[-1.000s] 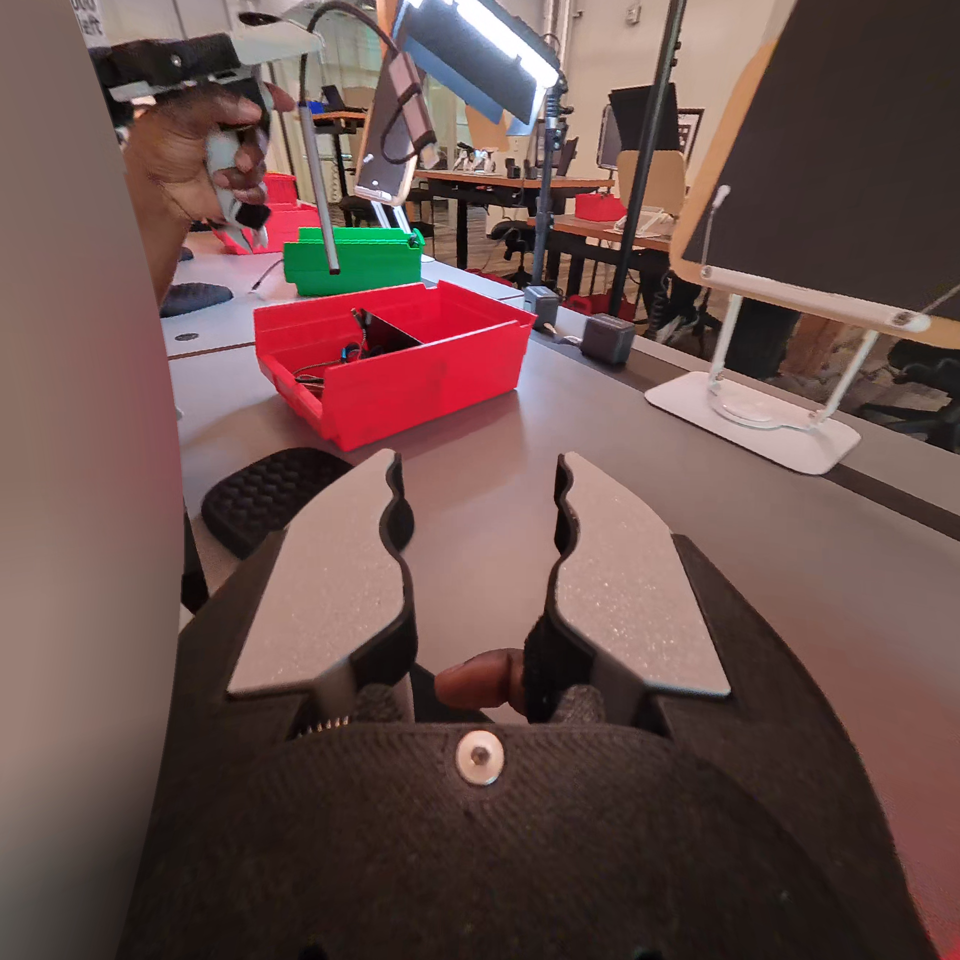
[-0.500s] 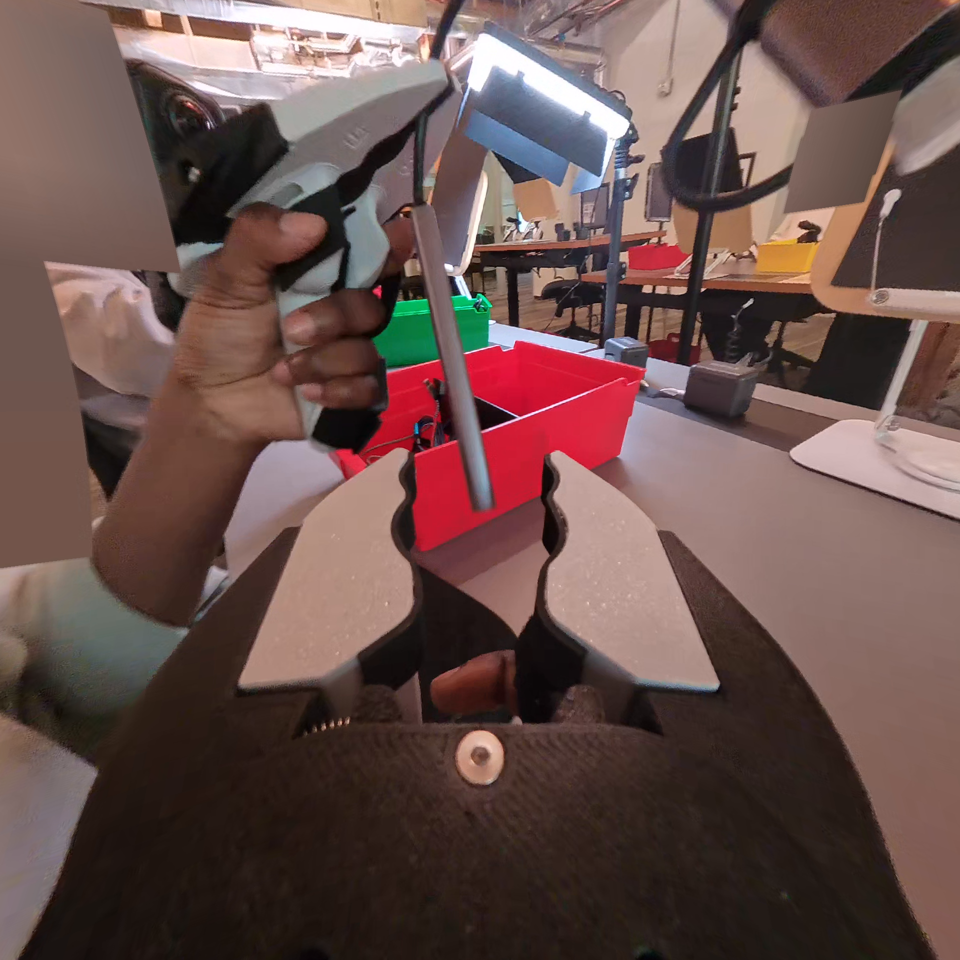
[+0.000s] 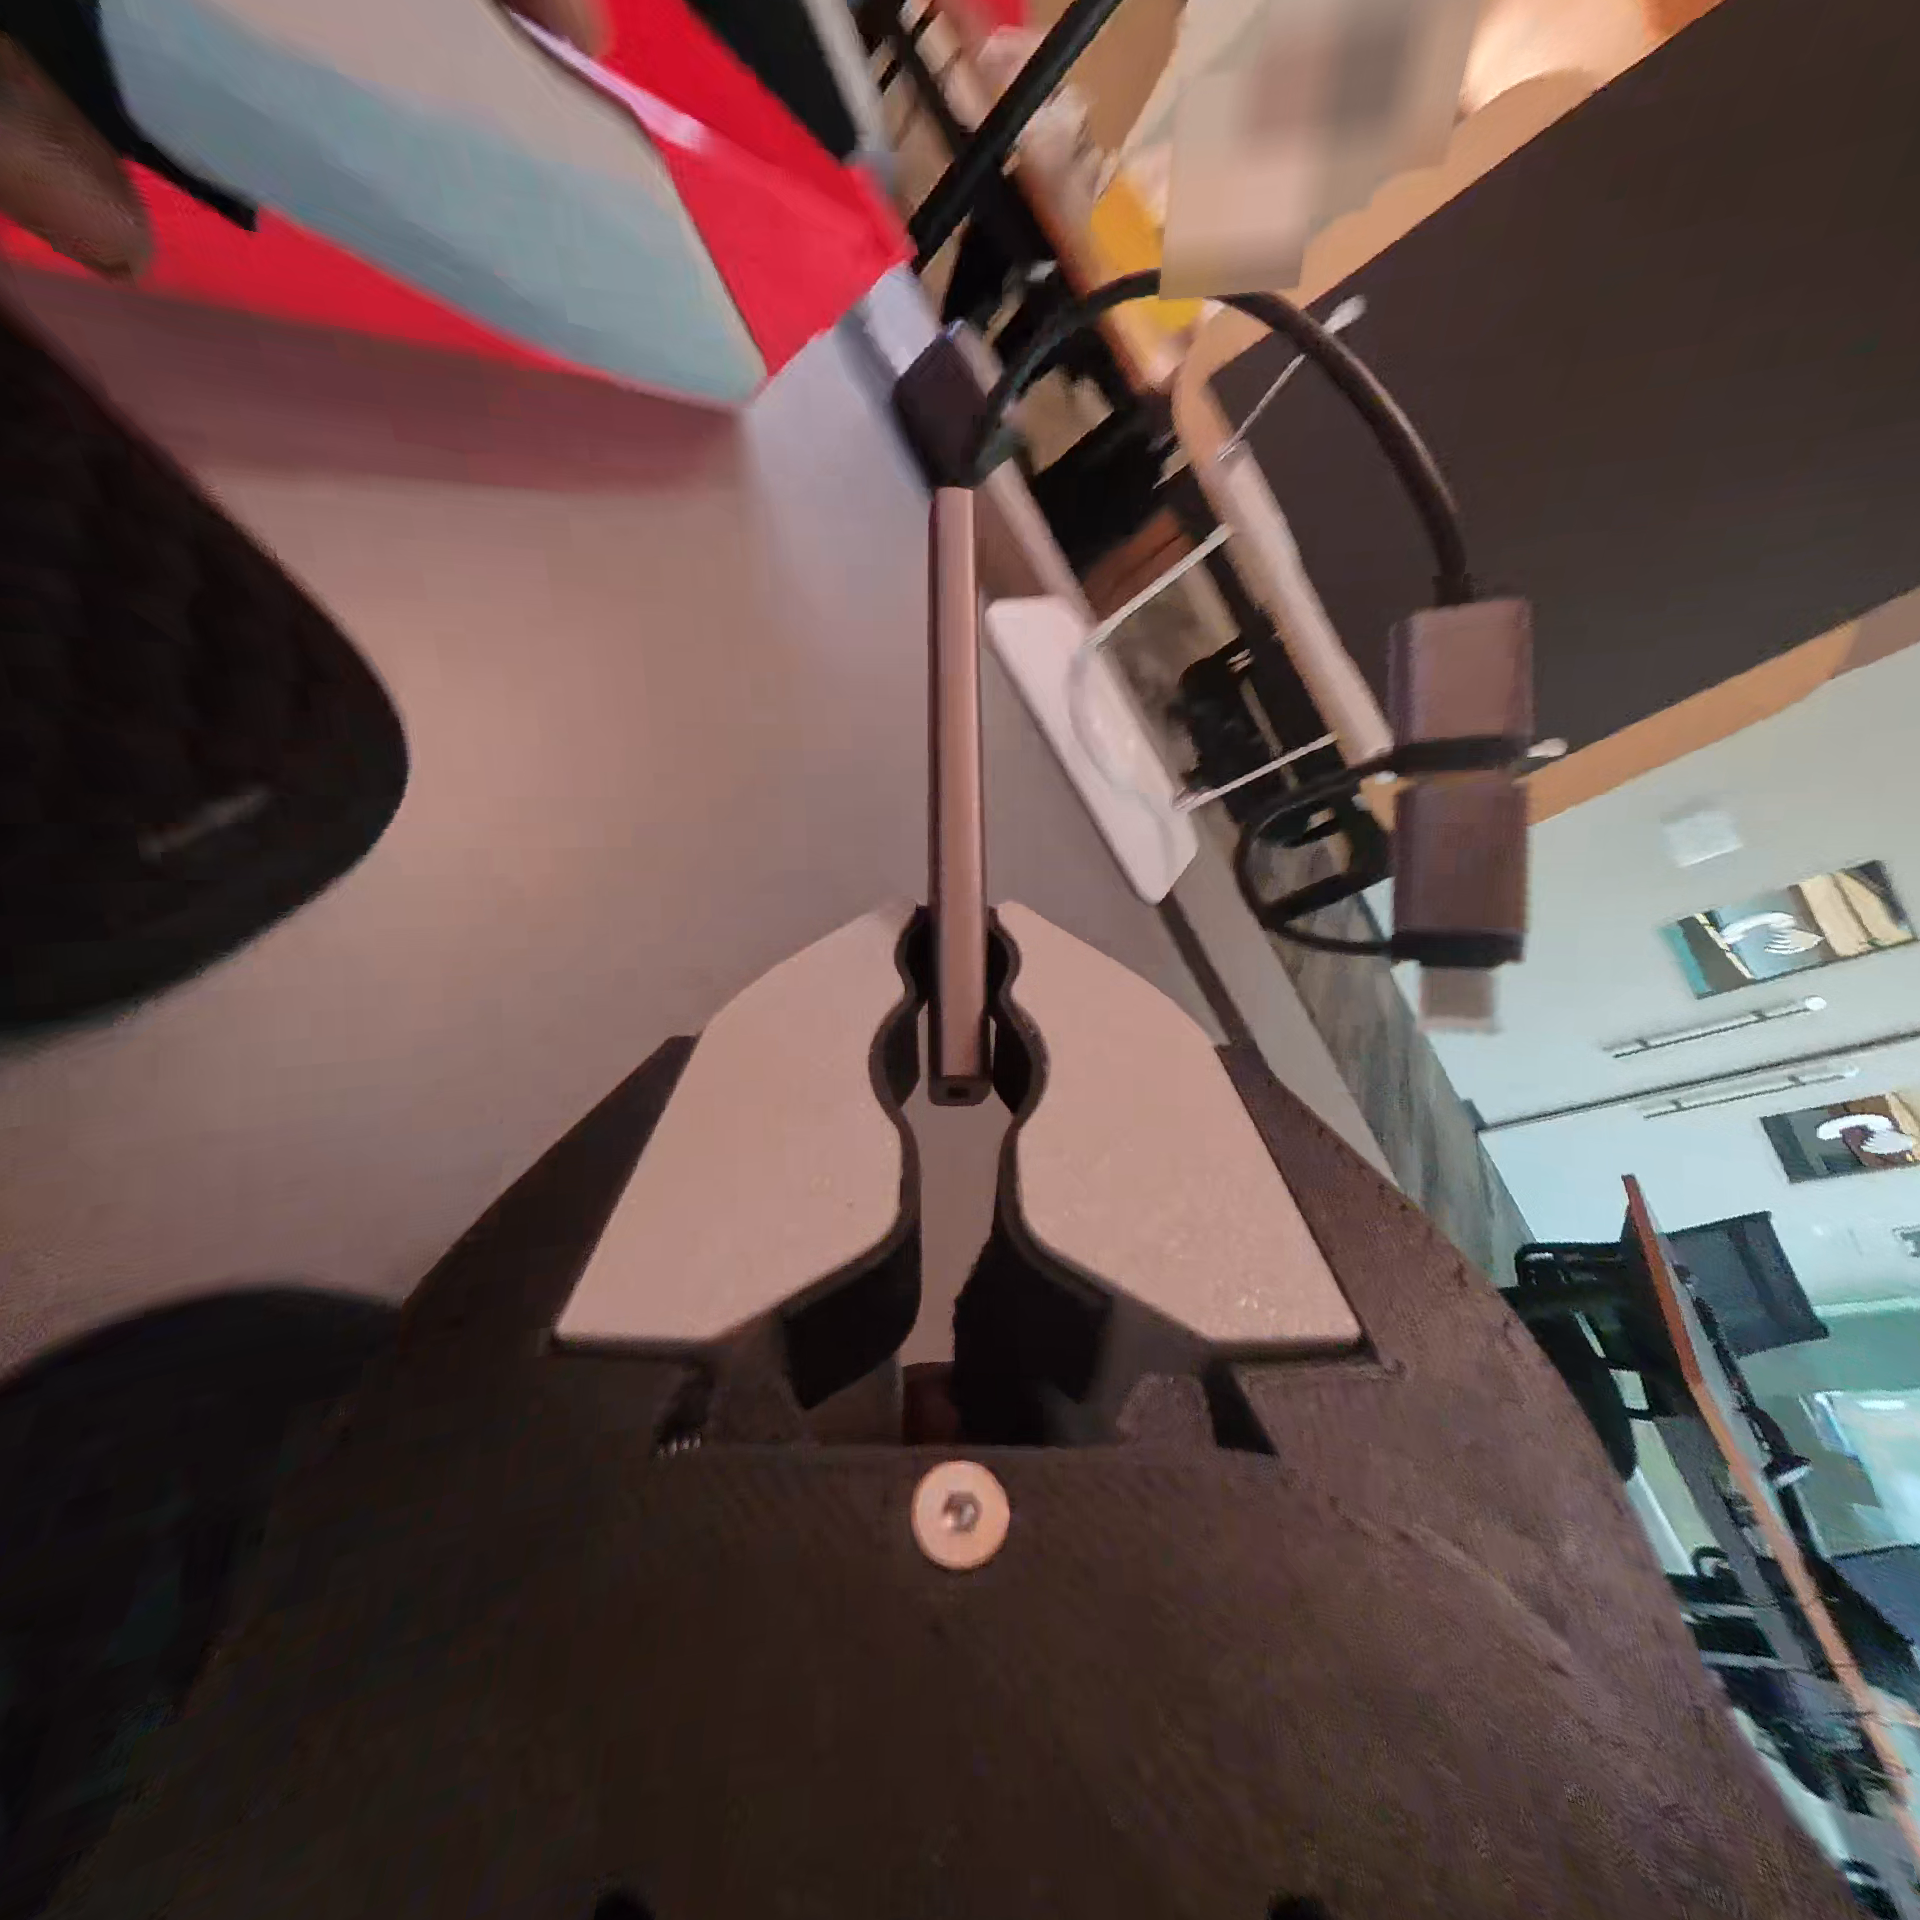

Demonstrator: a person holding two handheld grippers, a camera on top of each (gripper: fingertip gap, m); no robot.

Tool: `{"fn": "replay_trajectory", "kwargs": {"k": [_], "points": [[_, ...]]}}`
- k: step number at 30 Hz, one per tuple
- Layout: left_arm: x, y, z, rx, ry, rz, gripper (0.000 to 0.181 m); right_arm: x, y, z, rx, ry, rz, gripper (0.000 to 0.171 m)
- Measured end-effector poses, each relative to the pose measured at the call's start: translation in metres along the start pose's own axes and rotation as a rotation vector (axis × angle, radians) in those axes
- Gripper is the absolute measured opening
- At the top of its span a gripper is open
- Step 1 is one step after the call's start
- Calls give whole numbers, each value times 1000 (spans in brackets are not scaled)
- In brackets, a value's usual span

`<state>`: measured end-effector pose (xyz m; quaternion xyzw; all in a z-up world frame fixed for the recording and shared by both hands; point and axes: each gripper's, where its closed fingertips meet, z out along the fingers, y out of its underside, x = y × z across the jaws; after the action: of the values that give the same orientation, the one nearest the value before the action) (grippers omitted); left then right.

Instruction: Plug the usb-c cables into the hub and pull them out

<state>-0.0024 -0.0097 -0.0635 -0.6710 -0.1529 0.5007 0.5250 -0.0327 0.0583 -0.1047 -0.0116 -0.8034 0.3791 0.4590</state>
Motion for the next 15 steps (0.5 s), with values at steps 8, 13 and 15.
{"fn": "replay_trajectory", "kwargs": {"k": [8, 13, 15], "points": [[64, 32, 33, -191, 329, 410, 17, -31, 9, -18, -49, -276, -106, 7], [71, 8, 29, -12, 378, 65, 12, -18, -36, -45, 329, -328, 82, 13], [66, -19, 20, 177, 421, -239, 10, 6, -64, -66, 641, -293, 322, 15]]}}
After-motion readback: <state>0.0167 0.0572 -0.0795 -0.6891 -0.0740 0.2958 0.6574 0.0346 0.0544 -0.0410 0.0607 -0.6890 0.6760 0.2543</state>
